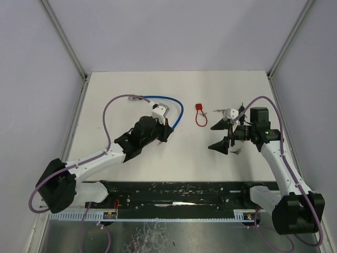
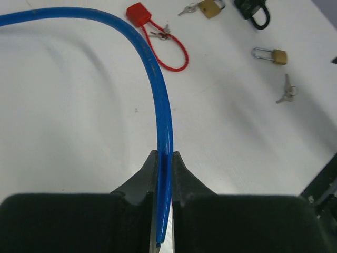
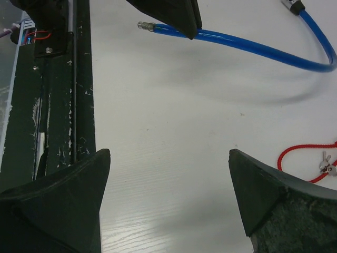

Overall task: Lock with the key
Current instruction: Pick up the lock from the center of the board.

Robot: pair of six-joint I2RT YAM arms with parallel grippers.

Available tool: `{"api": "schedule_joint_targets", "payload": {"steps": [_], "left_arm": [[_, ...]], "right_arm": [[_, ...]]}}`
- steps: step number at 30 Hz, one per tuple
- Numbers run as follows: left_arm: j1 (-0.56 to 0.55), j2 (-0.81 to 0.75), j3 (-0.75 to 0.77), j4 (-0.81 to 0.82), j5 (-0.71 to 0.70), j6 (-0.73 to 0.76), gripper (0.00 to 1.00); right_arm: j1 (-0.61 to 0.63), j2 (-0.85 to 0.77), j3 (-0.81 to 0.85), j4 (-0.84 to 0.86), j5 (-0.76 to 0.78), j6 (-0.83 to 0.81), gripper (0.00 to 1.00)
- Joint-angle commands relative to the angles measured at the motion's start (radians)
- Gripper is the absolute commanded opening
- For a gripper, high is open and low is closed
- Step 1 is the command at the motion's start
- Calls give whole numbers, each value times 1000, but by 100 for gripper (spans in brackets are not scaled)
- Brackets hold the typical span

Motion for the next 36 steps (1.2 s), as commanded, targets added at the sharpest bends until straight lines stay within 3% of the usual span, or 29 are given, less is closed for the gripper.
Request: {"api": "schedule_joint_targets", "payload": {"steps": [1, 24, 26, 30, 34, 36], "left_arm": [[-5, -75, -49, 153, 84, -35, 0], [-16, -121, -83, 194, 188, -99, 0], [-17, -112, -79, 193, 199, -105, 0], [-20, -87, -72, 185, 213, -107, 0], [-20, -86, -81, 184, 223, -106, 0], [-20, -90, -82, 182, 231, -107, 0]], "right_arm": [[-8, 10, 39, -5, -91, -30, 99], [-8, -29, -41, 79, -96, -100, 99], [31, -18, -52, 150, -32, -94, 97], [211, 32, -21, 286, 263, -152, 98], [252, 144, 81, 364, 278, -213, 97], [285, 213, 146, 315, 294, -301, 94]]}}
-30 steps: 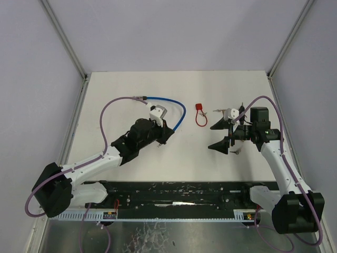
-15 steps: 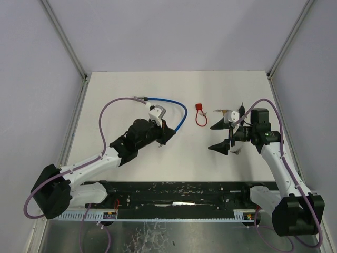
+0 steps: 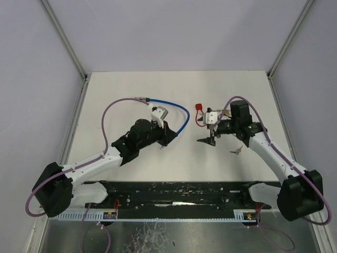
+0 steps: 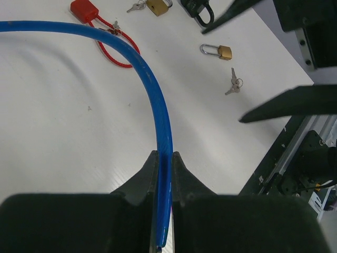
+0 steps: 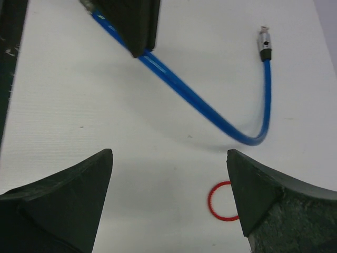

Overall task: Lock with the key
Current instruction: Pick up the lock from the center of the board.

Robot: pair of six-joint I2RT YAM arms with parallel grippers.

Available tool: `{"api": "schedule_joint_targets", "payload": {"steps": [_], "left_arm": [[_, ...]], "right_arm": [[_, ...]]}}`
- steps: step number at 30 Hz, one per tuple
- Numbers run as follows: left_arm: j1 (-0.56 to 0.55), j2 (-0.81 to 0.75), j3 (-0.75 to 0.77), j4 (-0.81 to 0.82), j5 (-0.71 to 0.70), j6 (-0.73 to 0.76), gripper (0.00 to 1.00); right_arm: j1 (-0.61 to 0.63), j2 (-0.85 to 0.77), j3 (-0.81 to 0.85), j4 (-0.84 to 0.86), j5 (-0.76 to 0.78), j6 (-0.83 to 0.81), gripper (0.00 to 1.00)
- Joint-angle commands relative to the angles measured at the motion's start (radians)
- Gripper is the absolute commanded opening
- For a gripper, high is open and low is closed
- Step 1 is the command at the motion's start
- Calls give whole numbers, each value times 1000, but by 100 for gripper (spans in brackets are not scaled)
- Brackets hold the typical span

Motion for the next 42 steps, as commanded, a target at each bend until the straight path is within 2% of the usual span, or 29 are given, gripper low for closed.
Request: {"api": "schedule_joint_targets", "payload": {"steps": [1, 10, 17, 21, 25, 26, 28, 32, 40, 42], "left_arm": [[-10, -14, -1, 85, 39, -7, 0], [-11, -38, -10, 93, 71, -22, 0], [-18, -35, -4, 101, 82, -32, 0], [-23, -37, -2, 101, 82, -36, 0], [-22, -58, -14, 118, 83, -45, 0], [-23, -78, -21, 125, 79, -49, 6], [-24, -125, -41, 135, 45, -59, 27], [-22, -277, -127, 186, -49, -80, 61], [-15, -593, -336, 327, -207, -147, 96], [-9, -630, -370, 367, -216, -165, 100]], "right_arm": [[60, 112, 155, 44, 96, -166, 92], [154, 233, 267, -18, 151, -193, 83], [225, 278, 217, -28, 206, -272, 75], [237, 288, 212, 1, 236, -248, 56], [237, 272, 215, 5, 236, -234, 22], [237, 262, 213, -4, 228, -237, 14], [237, 238, 204, -7, 209, -231, 1], [221, 193, 213, 8, 151, -158, 0], [146, 152, 334, 81, 27, 167, 0], [134, 139, 351, 96, 12, 222, 0]]}}
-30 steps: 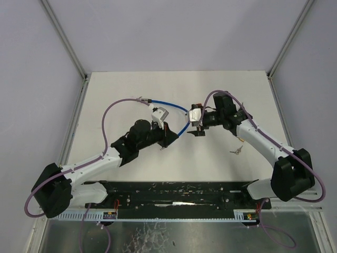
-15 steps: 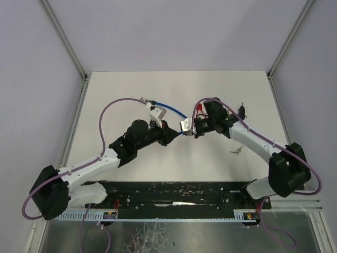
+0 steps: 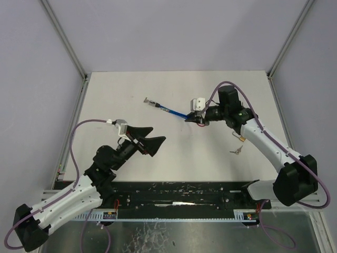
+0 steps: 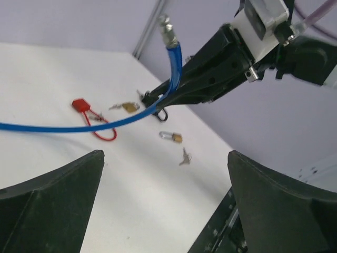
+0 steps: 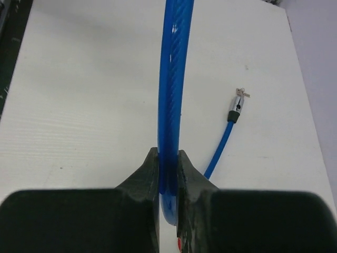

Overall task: Lock with the key
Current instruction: Pick up the lock from the center of the board.

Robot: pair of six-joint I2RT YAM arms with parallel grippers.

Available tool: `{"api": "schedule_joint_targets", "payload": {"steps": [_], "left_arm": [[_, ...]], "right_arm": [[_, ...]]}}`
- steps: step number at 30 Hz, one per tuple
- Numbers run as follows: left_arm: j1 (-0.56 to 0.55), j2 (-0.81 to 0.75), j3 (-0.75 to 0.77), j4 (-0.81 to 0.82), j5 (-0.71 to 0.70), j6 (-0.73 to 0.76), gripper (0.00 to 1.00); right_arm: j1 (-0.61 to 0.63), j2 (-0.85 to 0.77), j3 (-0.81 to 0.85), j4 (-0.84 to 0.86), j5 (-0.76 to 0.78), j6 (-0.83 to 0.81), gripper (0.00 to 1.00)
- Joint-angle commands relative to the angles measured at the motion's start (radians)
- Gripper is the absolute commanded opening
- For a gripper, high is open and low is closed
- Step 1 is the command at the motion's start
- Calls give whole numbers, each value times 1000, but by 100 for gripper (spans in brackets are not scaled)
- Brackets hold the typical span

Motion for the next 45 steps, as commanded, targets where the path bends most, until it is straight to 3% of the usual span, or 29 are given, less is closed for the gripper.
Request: {"api": "schedule_joint_targets", "payload": {"steps": [1, 5, 9, 13, 16, 22, 32, 38, 45], "left_arm": [[15, -70, -66, 166, -79, -65, 100], [76, -3, -94, 264, 11, -160, 100], [157, 174, -152, 490, 102, -358, 100], [185, 405, -202, 750, 91, -583, 100], [188, 559, -189, 827, 61, -750, 100], [197, 809, -101, 805, 2, -1052, 100], [198, 1109, 110, 526, 17, -1344, 100], [206, 1252, 198, 524, -2, -1396, 95], [211, 1344, 245, 622, 39, -1431, 76]], "right_arm": [[-26, -59, 83, 85, -82, 211, 0], [-47, -85, 102, 150, -106, 344, 0], [-58, -93, 141, 191, -95, 471, 0], [-61, -75, 211, 185, -73, 573, 0], [-61, -71, 261, 202, -68, 661, 0], [-72, -93, 253, 340, -110, 875, 0], [-80, -132, 151, 496, -130, 1020, 0], [-84, -170, 99, 541, -141, 1069, 0], [-92, -213, 22, 560, -148, 1078, 0]]}}
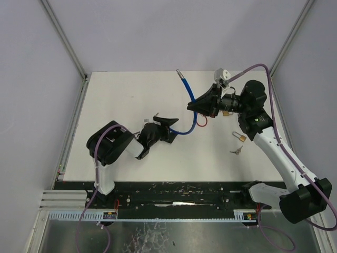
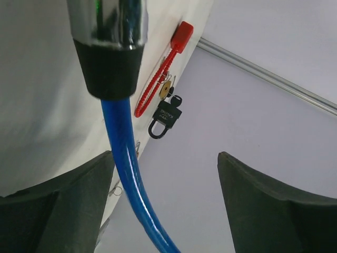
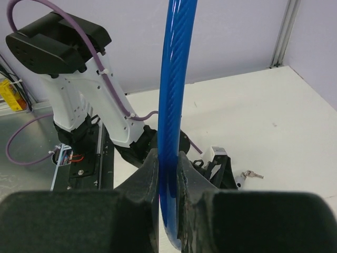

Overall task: Lock with the key
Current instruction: Pick up the lock from the center of the board.

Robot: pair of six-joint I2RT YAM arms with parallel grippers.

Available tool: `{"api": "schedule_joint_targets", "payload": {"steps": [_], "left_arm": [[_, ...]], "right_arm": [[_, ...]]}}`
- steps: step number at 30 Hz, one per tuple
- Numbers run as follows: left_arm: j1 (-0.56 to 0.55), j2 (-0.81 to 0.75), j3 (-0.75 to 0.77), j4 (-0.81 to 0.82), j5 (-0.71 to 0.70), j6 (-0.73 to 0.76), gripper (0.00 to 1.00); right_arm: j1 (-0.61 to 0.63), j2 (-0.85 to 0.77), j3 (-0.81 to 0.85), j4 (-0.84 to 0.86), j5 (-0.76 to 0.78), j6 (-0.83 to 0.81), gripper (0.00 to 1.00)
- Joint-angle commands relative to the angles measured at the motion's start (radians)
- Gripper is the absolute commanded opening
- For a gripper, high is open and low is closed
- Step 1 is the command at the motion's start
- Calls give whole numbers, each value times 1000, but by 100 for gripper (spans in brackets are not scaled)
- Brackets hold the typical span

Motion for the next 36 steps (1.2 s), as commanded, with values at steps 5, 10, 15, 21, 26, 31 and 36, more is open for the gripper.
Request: {"api": "schedule_joint_targets", "payload": {"steps": [5, 10, 15, 21, 26, 31, 36], "left_arm": [[15, 20, -17, 110, 9, -28, 49], [43, -18, -42, 230, 17, 82, 10], [81, -126, 9, 207, 110, 370, 0], [78, -366, 117, -86, 164, 992, 0], [35, -524, 173, -294, 136, 1405, 0], [-68, -617, 203, -427, 33, 1738, 0], [-123, -664, 204, -493, 21, 1880, 0]], "right_arm": [[-28, -76, -82, 95, -41, 21, 0], [-43, -151, -123, -128, -77, -182, 0], [-64, -202, -183, -411, -46, -478, 0], [-119, -245, -343, -415, -23, -579, 0], [-130, -254, -400, -371, -106, -578, 0], [-138, -276, -473, -230, -122, -496, 0], [-144, -285, -539, -118, -131, -436, 0]]}}
